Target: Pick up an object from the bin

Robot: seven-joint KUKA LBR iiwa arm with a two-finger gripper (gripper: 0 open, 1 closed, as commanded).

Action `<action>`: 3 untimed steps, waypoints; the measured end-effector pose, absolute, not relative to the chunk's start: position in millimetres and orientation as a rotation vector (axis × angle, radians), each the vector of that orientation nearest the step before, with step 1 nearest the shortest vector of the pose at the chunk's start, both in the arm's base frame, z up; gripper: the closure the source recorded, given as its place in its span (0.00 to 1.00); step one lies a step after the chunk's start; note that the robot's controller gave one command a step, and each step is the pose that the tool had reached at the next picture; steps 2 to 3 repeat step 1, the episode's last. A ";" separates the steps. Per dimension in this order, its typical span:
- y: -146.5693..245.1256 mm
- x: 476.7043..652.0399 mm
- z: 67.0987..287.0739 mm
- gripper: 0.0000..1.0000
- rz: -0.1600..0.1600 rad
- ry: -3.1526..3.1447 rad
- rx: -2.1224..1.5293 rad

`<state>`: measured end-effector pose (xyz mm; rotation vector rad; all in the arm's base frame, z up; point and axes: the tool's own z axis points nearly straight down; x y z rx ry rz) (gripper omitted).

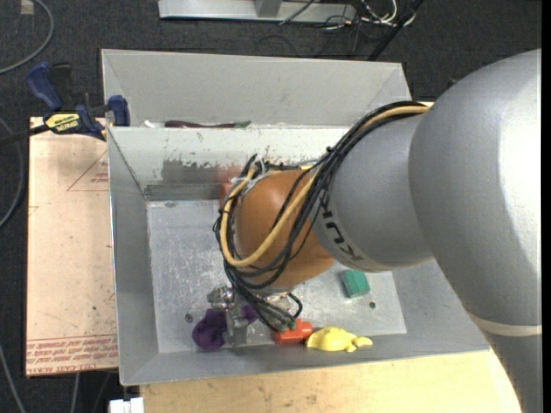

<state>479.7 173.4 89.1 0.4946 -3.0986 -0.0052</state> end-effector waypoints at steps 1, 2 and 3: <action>173.9 480.6 103.4 1.00 -0.006 -3.102 0.496; 173.9 480.6 103.4 1.00 -0.006 -3.102 0.496; 173.9 480.6 103.4 1.00 -0.006 -3.102 0.496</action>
Offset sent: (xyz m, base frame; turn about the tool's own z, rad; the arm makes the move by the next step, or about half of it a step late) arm 0.0000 0.0000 0.1012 0.0000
